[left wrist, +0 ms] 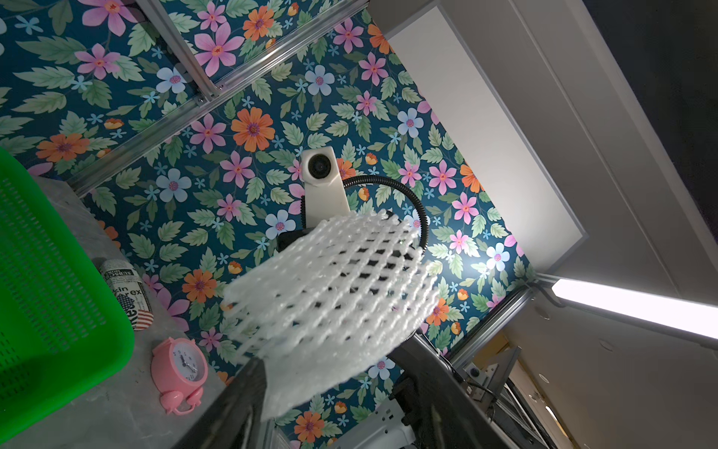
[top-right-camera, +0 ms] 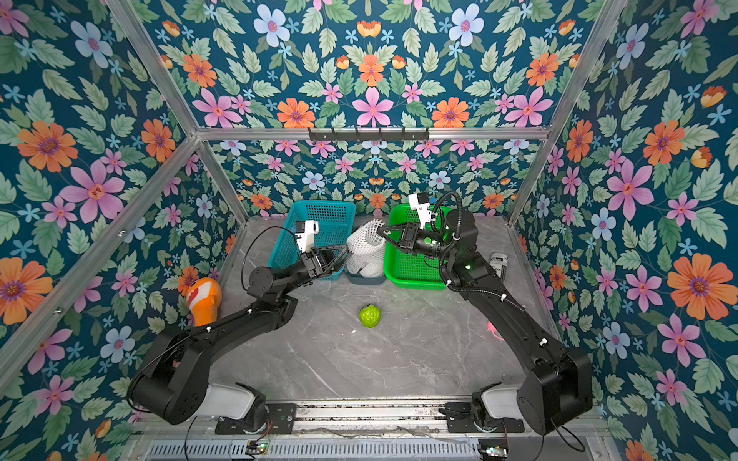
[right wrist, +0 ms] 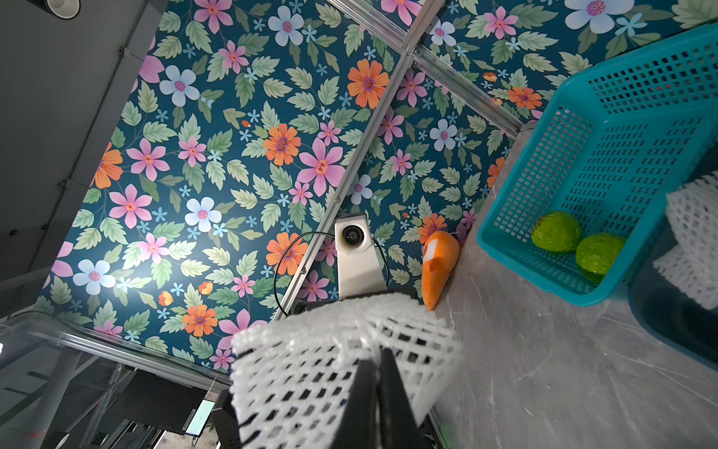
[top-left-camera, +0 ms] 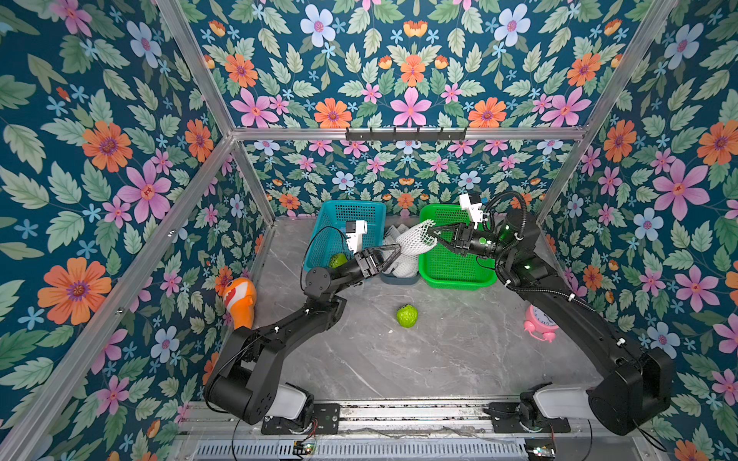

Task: Sleeve custard apples in foam nets
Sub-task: Open the foam net.

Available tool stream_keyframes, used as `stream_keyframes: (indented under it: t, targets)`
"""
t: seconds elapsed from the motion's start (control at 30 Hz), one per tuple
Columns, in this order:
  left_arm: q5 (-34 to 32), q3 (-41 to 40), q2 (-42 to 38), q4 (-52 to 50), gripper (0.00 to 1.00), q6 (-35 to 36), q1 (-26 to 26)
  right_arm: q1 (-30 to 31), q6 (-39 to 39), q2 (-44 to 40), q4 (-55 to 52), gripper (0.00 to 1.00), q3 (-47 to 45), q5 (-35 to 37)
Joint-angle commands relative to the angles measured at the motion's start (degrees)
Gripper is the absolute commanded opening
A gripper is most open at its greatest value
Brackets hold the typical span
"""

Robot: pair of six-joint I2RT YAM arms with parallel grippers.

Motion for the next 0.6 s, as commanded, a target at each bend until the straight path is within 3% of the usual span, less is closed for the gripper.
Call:
stream_keyframes:
  t: [0.0,0.17,0.33,0.47,0.57]
  targets:
    - [0.89,0.16,0.30,3.89,0.76,-1.09,0.00,0.06,1.54,0.18,3.08,0.00,0.02,-0.88]
    - [0.18,0.51,0.96,5.51,0.72,-1.79,0.00,0.06,2.19,0.49,3.92,0.00,-0.63,-1.80]
    - [0.01,0.36,1.01,5.25,0.46,-1.91,0.41,0.03,0.58,0.03,1.83,0.00,-0.85,-1.58]
    - [0.15,-0.52,0.82,4.12,0.33,-1.82,1.12,-0.06,-0.44,-0.35,0.43,0.00,-0.17,-1.32]
    - [0.40,-0.80,0.72,4.25,0.14,-1.91,1.31,-0.04,-0.79,-0.07,-0.36,0.00,0.48,-1.23]
